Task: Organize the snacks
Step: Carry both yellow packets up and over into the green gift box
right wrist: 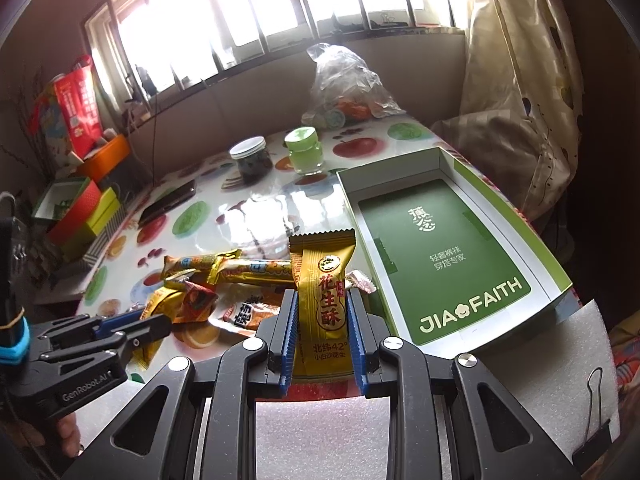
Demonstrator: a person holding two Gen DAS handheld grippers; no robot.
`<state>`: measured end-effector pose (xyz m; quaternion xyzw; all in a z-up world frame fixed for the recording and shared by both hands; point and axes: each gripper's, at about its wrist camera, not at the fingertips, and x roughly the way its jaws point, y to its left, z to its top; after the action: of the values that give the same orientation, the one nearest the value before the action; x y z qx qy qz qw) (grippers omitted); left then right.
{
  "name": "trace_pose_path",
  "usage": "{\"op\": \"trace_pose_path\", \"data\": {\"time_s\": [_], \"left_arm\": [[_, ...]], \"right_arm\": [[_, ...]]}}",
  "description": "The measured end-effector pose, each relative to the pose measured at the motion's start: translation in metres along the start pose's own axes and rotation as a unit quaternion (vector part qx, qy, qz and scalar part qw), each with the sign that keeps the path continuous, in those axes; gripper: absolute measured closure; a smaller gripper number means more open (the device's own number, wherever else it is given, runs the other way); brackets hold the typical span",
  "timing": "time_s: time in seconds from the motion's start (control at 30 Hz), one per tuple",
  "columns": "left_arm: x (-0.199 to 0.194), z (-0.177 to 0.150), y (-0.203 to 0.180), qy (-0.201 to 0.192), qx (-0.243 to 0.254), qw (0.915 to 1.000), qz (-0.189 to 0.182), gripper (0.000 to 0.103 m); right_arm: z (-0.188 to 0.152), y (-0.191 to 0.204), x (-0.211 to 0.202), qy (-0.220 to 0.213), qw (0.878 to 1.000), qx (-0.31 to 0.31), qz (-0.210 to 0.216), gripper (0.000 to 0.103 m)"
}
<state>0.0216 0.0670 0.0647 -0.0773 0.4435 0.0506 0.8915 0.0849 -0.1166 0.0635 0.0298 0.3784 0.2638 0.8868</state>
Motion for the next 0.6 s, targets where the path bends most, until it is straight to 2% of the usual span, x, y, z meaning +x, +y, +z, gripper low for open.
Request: {"op": "trace_pose_path", "data": {"time_s": [0.3,0.6], "left_arm": [[-0.005,0.026,-0.030,-0.020,0.028,0.9992,-0.021,0.079],[0.007,0.049,-0.056,-0.024,0.047,0.9977,-0.043,0.079]], "right_arm": [[0.010,-0.009,-0.010,-0.013,1.000,0.001,-0.011,0.081],[0.023,-0.030,-0.014,-0.022,0.999,0.013,-0.032,0.081]]}}
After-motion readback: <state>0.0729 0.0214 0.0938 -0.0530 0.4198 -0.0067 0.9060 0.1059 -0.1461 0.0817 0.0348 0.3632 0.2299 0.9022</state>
